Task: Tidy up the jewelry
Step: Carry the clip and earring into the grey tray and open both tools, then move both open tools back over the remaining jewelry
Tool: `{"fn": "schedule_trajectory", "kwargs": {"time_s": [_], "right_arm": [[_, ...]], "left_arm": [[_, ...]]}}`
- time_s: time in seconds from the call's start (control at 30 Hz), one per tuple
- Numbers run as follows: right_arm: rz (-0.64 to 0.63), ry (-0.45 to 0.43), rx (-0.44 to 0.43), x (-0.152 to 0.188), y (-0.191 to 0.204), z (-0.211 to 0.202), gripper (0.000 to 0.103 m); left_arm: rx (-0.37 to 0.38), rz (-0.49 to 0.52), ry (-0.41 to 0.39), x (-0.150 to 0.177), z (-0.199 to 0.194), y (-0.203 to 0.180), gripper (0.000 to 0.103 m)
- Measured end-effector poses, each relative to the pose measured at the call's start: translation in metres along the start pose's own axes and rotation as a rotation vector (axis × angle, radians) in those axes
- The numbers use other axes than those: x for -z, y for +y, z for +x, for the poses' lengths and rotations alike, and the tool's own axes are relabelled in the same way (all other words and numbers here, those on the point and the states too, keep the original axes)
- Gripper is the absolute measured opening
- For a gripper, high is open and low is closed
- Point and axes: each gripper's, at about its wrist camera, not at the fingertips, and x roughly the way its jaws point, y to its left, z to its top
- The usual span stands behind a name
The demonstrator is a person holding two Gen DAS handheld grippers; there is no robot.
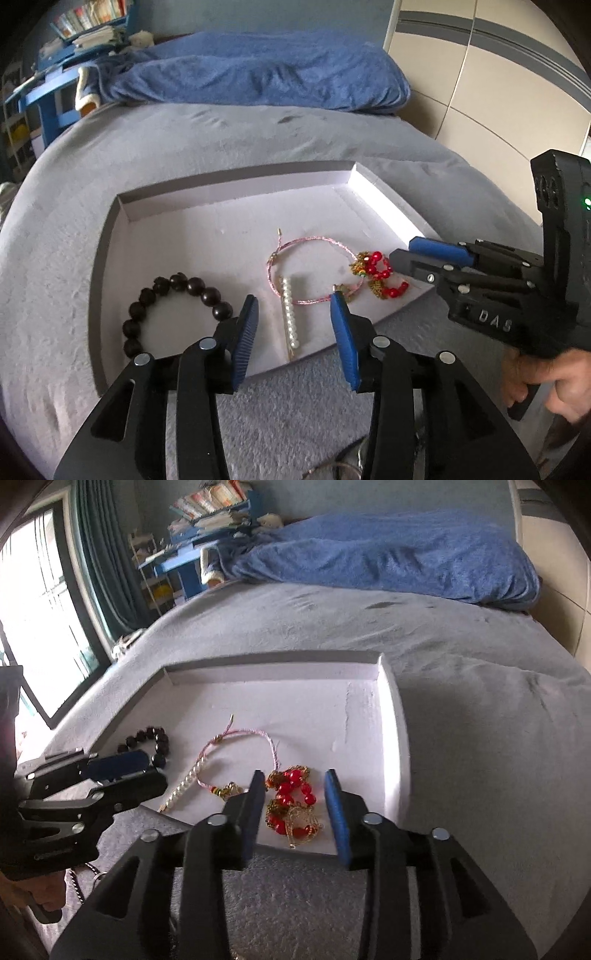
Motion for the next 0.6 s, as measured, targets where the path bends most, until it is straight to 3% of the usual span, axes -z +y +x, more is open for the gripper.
{"fn": "schedule_trajectory", "kwargs": {"time_s": [0.1, 0.2, 0.37, 0.6], "right_arm": [[0.027, -0.037, 0.005, 0.003, -0.005, -0.013, 0.051], [0.048, -0.056, 0.024, 0.009, -0.008, -0.027, 0.053], [0.067, -0.090, 0.046, 0.019, -0.011, -0.046, 0.054], [0.067, -0.069, 0.045, 0.045, -0.003, -0.058, 0.058]], "left_arm": [[-0.015, 0.000, -0.015, 0.002, -0.012, 0.003, 0.047], [-0.022, -0.007, -0.037, 0.006, -0.027, 0.010, 0.059], [-0.039, -0.014, -0.067, 0.012, -0.050, 0.016, 0.059], [-0.044, 0.006, -0.050, 0.040, -0.070, 0.012, 0.060]]}}
